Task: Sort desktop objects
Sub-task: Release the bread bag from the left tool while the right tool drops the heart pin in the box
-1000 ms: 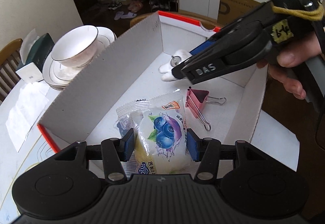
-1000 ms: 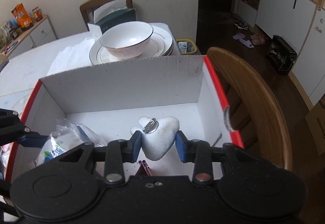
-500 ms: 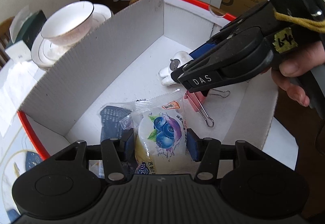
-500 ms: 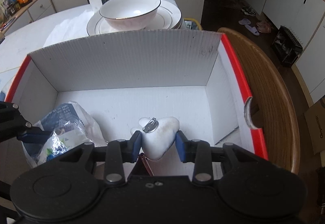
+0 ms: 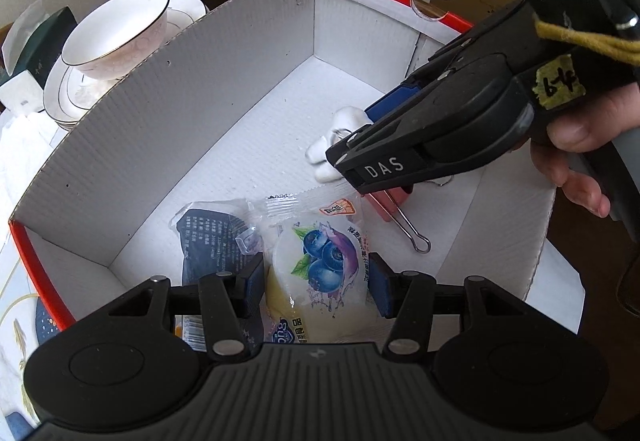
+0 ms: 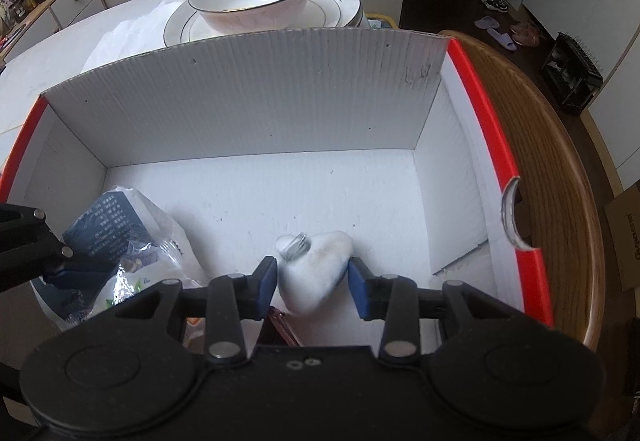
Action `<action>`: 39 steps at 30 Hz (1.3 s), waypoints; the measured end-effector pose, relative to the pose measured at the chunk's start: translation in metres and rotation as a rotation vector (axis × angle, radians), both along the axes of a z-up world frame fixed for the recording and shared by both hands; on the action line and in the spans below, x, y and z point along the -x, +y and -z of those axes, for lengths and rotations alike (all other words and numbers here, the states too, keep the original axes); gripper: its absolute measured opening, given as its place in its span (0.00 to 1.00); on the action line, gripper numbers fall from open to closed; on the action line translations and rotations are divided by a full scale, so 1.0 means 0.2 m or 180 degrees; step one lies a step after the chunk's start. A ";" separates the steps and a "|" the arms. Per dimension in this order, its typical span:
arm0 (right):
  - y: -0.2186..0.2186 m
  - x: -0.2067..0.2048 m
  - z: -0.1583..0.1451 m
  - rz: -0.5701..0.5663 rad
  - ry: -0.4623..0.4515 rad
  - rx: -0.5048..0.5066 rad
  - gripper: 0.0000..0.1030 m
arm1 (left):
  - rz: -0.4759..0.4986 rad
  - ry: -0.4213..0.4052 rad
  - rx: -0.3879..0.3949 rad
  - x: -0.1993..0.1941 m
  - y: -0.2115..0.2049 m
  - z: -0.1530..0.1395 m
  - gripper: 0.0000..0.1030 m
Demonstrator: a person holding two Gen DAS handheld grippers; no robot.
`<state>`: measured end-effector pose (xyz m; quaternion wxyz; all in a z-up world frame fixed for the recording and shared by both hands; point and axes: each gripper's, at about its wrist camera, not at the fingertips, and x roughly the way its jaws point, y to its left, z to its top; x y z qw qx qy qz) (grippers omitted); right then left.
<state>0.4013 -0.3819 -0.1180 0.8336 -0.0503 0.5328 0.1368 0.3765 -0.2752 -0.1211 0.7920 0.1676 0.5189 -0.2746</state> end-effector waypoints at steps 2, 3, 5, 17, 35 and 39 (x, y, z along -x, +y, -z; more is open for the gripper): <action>0.00 0.00 0.00 0.0003 -0.0021 -0.0013 0.45 | -0.0012 -0.0012 0.0015 0.00 0.01 0.00 0.51; 0.00 0.00 0.00 0.0006 -0.0035 -0.0028 0.50 | -0.0019 -0.0017 0.0018 0.00 0.01 0.00 0.52; -0.01 0.00 -0.01 0.0027 -0.0065 -0.0068 0.58 | -0.0037 -0.0038 0.0028 0.01 0.01 -0.01 0.55; -0.06 0.05 -0.13 0.0012 -0.0228 -0.0320 0.68 | -0.0154 -0.0128 0.0194 0.01 0.05 -0.05 0.62; -0.12 0.19 -0.33 0.0126 -0.0509 -0.0596 0.71 | -0.0345 -0.0438 0.0654 0.16 0.18 -0.26 0.96; -0.10 0.24 -0.38 0.0161 -0.0578 -0.0639 0.72 | -0.0372 -0.0517 0.0753 0.21 0.23 -0.32 0.98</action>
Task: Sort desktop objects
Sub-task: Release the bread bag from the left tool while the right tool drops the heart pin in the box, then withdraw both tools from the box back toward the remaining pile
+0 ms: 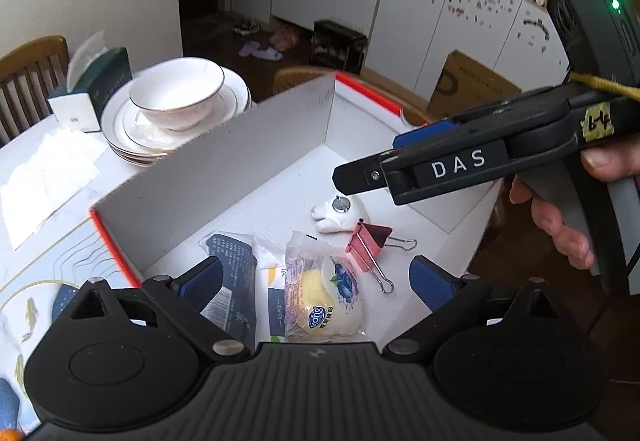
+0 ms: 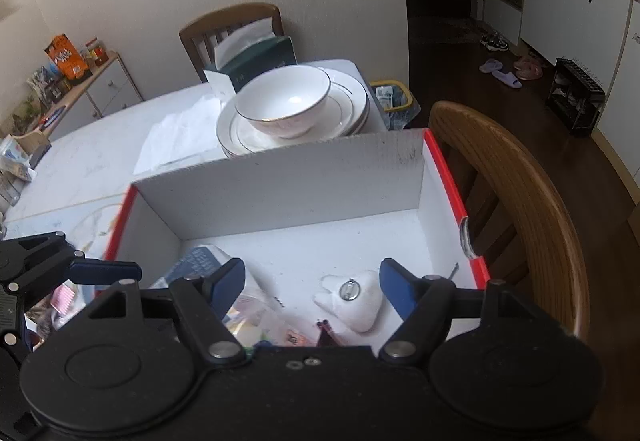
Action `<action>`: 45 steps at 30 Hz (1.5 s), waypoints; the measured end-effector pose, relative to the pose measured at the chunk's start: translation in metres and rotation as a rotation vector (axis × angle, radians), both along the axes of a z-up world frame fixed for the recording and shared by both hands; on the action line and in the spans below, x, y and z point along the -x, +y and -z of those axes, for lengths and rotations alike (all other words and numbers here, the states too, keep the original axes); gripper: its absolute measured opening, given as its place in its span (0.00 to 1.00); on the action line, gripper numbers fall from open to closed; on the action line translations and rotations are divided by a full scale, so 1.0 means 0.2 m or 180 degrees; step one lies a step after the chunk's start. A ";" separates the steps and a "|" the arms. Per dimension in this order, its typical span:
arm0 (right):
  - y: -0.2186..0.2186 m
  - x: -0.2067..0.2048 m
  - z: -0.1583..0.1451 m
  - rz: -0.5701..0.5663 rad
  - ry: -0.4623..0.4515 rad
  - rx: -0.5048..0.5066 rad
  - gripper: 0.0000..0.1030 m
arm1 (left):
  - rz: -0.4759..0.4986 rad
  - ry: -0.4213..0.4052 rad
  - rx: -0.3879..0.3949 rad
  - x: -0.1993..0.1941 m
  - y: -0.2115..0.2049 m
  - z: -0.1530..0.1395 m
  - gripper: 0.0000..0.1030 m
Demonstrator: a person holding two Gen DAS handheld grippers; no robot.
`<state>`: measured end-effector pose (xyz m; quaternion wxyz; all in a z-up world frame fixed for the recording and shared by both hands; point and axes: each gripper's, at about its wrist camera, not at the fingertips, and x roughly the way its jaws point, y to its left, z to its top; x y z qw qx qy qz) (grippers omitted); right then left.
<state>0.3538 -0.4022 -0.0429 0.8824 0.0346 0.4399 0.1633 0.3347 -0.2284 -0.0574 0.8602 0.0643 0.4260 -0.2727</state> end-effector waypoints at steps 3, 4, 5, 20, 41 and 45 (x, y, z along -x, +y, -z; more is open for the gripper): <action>0.02 0.05 -0.03 0.0017 -0.0057 -0.0020 0.72 | -0.0046 -0.0044 0.0078 0.04 0.05 -0.03 0.99; 0.03 0.06 -0.04 0.0029 -0.0076 -0.0025 0.72 | -0.0065 -0.0060 0.0099 0.05 0.07 -0.05 0.99; 0.04 0.08 -0.05 0.0041 -0.0092 -0.0035 0.73 | -0.0082 -0.0069 0.0113 0.06 0.10 -0.05 0.99; 0.29 0.33 -0.19 0.0216 -0.0284 -0.0235 0.74 | -0.0165 -0.0312 0.0312 0.29 0.49 -0.20 0.99; 0.86 0.61 -0.17 0.0161 -0.0309 -0.0191 0.75 | -0.0460 -0.0468 0.0213 0.57 1.15 -0.20 0.99; 0.96 0.65 -0.16 0.0109 -0.0314 -0.0167 0.75 | -0.0514 -0.0462 0.0181 0.61 1.26 -0.18 0.99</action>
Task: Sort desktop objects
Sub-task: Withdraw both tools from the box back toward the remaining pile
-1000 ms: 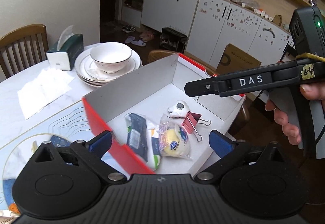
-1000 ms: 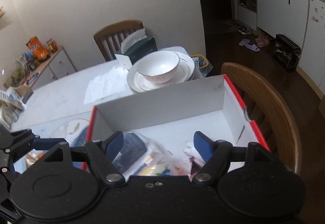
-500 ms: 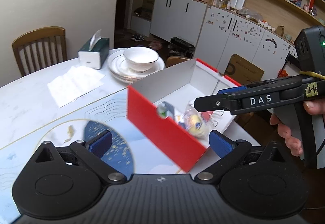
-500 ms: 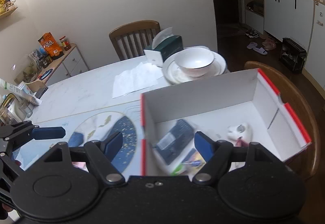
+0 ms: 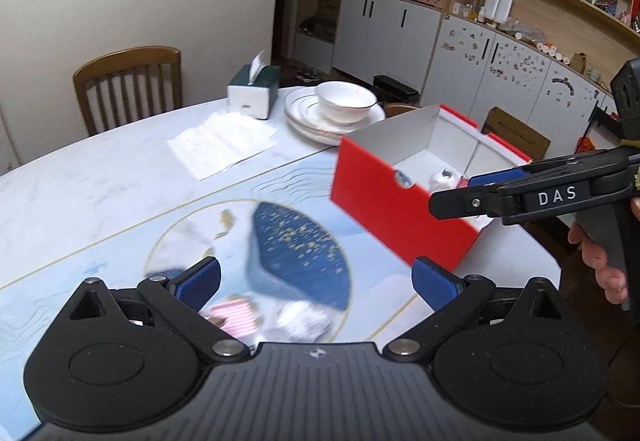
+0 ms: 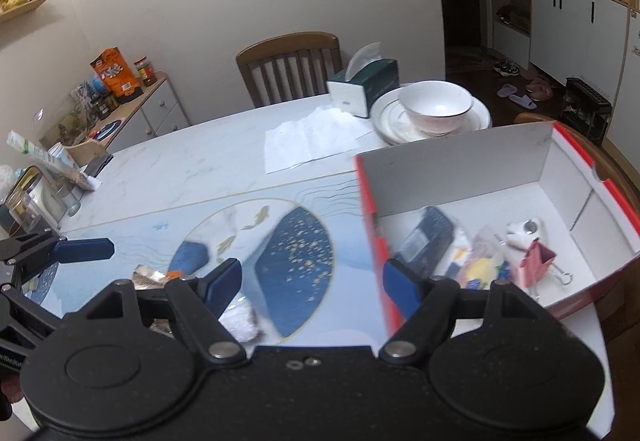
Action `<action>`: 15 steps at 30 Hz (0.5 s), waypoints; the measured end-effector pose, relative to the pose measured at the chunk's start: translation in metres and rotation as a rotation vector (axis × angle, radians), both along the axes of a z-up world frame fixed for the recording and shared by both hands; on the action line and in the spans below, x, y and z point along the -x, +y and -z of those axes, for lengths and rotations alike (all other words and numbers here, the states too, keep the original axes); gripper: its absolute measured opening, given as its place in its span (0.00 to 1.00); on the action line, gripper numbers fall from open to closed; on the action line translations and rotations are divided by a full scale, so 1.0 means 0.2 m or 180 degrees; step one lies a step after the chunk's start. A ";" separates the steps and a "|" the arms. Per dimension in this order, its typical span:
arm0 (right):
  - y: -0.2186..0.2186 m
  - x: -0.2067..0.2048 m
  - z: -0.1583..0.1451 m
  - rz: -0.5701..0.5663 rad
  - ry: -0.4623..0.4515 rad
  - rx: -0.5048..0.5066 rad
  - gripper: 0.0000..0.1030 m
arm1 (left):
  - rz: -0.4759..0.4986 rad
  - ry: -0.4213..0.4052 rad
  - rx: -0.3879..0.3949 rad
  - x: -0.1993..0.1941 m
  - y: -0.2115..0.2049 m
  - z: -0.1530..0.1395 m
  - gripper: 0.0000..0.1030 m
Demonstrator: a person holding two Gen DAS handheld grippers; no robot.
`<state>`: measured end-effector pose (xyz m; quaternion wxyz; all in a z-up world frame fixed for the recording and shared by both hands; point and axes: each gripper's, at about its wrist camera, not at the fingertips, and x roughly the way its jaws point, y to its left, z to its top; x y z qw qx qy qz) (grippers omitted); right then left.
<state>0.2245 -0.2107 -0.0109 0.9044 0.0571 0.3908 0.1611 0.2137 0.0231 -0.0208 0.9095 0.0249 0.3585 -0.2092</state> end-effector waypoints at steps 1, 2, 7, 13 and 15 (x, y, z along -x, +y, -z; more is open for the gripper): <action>0.02 0.01 0.00 -0.0011 -0.0001 0.0014 0.75 | -0.0015 0.0006 -0.0006 0.01 0.02 0.01 0.99; 0.05 0.02 0.01 -0.0021 0.0002 0.0023 0.75 | -0.0033 0.0009 -0.0011 0.02 0.05 0.01 0.99; 0.17 0.05 0.04 -0.0071 0.0041 0.0045 0.75 | -0.0116 -0.0001 -0.0050 0.08 0.16 0.05 0.99; 0.28 0.08 0.09 -0.0127 0.0109 0.0079 0.75 | -0.0216 -0.0017 -0.0048 0.13 0.28 0.09 0.99; 0.32 0.08 0.11 -0.0150 0.0127 0.0113 0.75 | -0.0267 -0.0055 -0.0070 0.15 0.32 0.10 0.99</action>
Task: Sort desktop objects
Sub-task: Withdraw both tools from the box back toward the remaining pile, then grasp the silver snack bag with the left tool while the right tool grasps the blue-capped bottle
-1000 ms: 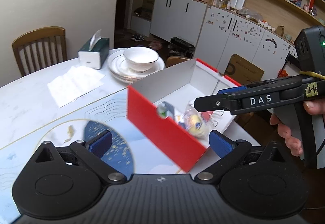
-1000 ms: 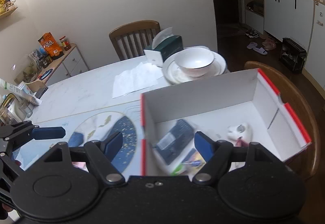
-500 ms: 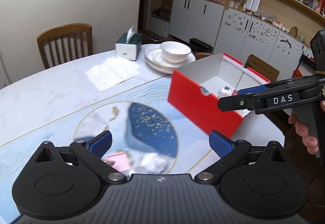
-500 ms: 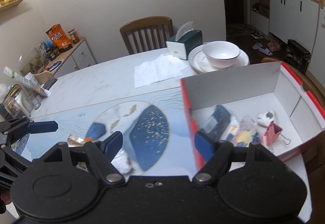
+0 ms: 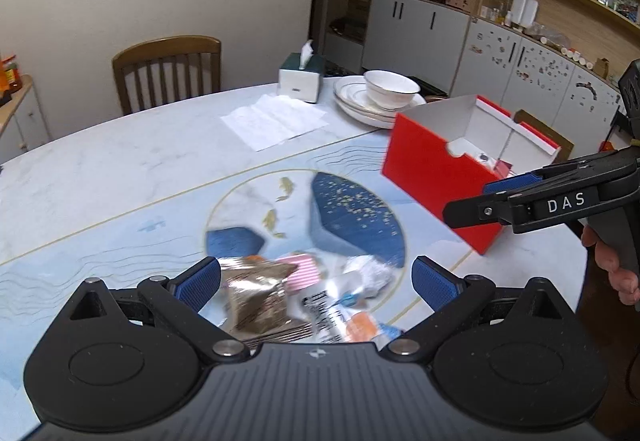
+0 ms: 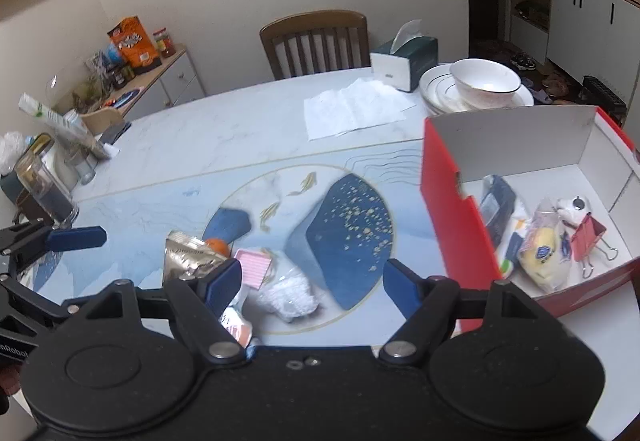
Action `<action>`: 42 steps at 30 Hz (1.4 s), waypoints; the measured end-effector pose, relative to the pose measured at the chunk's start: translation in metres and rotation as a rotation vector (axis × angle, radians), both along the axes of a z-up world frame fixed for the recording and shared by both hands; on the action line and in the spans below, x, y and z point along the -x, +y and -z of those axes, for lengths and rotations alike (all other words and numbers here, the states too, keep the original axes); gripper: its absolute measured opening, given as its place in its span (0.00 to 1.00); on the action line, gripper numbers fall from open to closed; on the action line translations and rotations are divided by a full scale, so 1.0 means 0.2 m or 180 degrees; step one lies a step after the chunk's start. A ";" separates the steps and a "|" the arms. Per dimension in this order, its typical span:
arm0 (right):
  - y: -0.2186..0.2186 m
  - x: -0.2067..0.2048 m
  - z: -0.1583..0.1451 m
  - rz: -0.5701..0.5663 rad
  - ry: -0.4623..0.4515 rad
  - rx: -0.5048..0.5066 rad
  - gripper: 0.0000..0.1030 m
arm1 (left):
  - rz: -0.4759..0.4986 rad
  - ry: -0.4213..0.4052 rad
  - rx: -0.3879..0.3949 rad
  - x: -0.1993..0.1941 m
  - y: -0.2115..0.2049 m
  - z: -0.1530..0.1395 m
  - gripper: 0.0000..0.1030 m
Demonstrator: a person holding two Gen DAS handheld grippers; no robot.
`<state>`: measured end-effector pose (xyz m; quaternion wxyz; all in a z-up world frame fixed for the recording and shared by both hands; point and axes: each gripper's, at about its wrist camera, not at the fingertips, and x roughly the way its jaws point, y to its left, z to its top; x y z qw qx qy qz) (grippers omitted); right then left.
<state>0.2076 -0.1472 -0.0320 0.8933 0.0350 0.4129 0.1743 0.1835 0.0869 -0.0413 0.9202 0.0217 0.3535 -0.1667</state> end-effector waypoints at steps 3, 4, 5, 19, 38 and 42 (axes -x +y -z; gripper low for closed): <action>0.04 0.00 0.02 -0.0024 0.0029 0.0047 0.75 | -0.0082 -0.0018 -0.0035 0.03 0.05 0.03 0.99; 0.05 0.01 0.02 -0.0029 0.0039 0.0059 0.75 | -0.0097 0.0007 -0.0022 0.03 0.07 0.05 0.99; 0.05 0.01 0.03 -0.0030 0.0053 0.0070 0.75 | -0.0104 0.0035 -0.0018 0.04 0.09 0.06 0.99; 0.19 0.04 0.20 -0.0281 0.0226 0.0261 0.75 | -0.0199 0.0247 -0.0164 -0.03 0.15 0.28 0.99; 0.24 0.14 0.49 -0.0811 0.0439 0.0647 0.72 | -0.0267 0.0372 -0.0320 -0.25 0.05 0.42 0.98; 0.27 0.13 0.51 -0.0880 0.0392 0.0745 0.68 | -0.0318 0.0411 -0.0368 -0.30 0.04 0.45 0.98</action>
